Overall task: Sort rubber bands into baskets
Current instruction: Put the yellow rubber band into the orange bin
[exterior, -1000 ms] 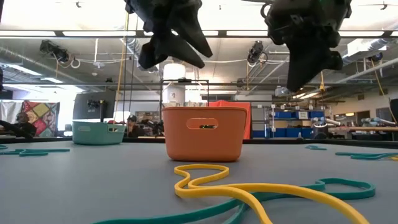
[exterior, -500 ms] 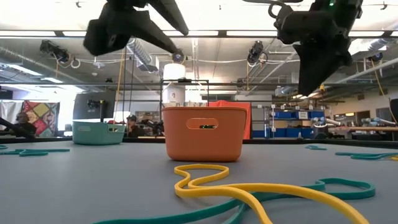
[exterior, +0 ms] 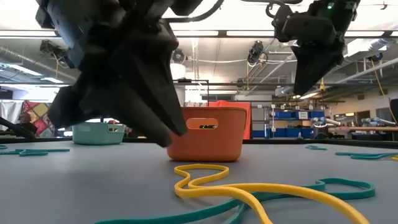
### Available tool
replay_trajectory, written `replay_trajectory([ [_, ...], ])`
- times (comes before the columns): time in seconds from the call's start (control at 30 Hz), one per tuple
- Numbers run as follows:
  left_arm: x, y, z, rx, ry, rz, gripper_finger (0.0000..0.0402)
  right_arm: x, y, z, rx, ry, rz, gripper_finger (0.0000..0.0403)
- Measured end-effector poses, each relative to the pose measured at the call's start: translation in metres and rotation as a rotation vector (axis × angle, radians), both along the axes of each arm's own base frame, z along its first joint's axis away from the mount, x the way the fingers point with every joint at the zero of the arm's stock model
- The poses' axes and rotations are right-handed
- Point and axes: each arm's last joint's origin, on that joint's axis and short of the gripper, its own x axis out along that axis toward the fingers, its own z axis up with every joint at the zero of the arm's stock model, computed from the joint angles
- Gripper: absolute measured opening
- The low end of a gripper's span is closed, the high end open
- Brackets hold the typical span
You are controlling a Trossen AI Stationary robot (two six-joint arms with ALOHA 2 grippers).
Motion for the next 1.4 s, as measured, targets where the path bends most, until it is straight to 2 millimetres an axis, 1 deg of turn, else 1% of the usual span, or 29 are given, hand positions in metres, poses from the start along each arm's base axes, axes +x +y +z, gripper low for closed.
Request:
replay_trajectory([
  [0.1, 0.002, 0.001, -0.008, 0.004, 0.016, 0.003, 0.0089, -0.001, 0.000, 0.000, -0.003, 0.009, 0.010, 0.0093],
  [0.2, 0.005, 0.003, -0.020, 0.001, 0.047, 0.000, 0.0089, -0.001, 0.000, 0.000, -0.003, 0.014, 0.018, 0.0093],
  [0.3, 0.009, 0.002, -0.025, -0.028, 0.057, -0.014, 0.0089, -0.001, 0.000, 0.000, 0.006, 0.020, 0.020, 0.0093],
  [0.43, 0.008, 0.002, -0.030, -0.047, 0.091, -0.009, 0.0085, -0.001, 0.001, 0.000, 0.013, 0.024, 0.023, 0.0093],
  [0.5, 0.006, 0.003, -0.032, -0.055, 0.130, 0.002, 0.0067, -0.002, 0.001, -0.001, 0.013, 0.026, 0.024, 0.0092],
  [0.6, 0.002, 0.005, -0.034, -0.037, 0.180, 0.005, 0.0018, -0.002, 0.001, 0.000, 0.012, 0.026, 0.024, 0.0092],
  [0.63, 0.001, 0.005, -0.034, -0.036, 0.189, 0.004, 0.0010, -0.002, 0.001, 0.000, 0.012, 0.026, 0.024, 0.0092],
  [0.8, 0.000, 0.006, -0.033, -0.036, 0.192, 0.001, 0.0004, -0.002, 0.000, -0.001, 0.010, 0.029, 0.024, 0.0090],
  [0.9, 0.004, 0.004, -0.019, -0.023, 0.176, -0.027, 0.0003, -0.002, 0.000, -0.001, 0.009, 0.033, 0.025, 0.0089],
  [1.0, 0.008, 0.001, 0.001, 0.009, 0.188, -0.077, 0.0002, -0.002, 0.000, -0.001, 0.009, 0.033, 0.024, 0.0089],
  [1.1, 0.019, -0.008, 0.034, 0.063, 0.126, -0.206, 0.0001, -0.002, -0.001, -0.001, 0.004, 0.031, 0.020, 0.0089],
  [1.13, 0.020, -0.010, 0.044, 0.076, 0.129, -0.231, 0.0001, -0.002, -0.001, -0.001, 0.004, 0.031, 0.018, 0.0089],
  [1.23, 0.024, -0.013, 0.065, 0.118, 0.144, -0.309, 0.0001, -0.002, -0.002, -0.001, 0.005, 0.031, 0.016, 0.0089],
  [1.33, 0.029, -0.010, 0.090, 0.162, 0.154, -0.339, 0.0001, -0.001, -0.001, 0.000, 0.008, 0.025, 0.010, 0.0089],
  [1.4, 0.032, -0.001, 0.104, 0.204, 0.169, -0.343, 0.0001, -0.001, -0.001, 0.000, 0.011, 0.021, 0.002, 0.0089],
])
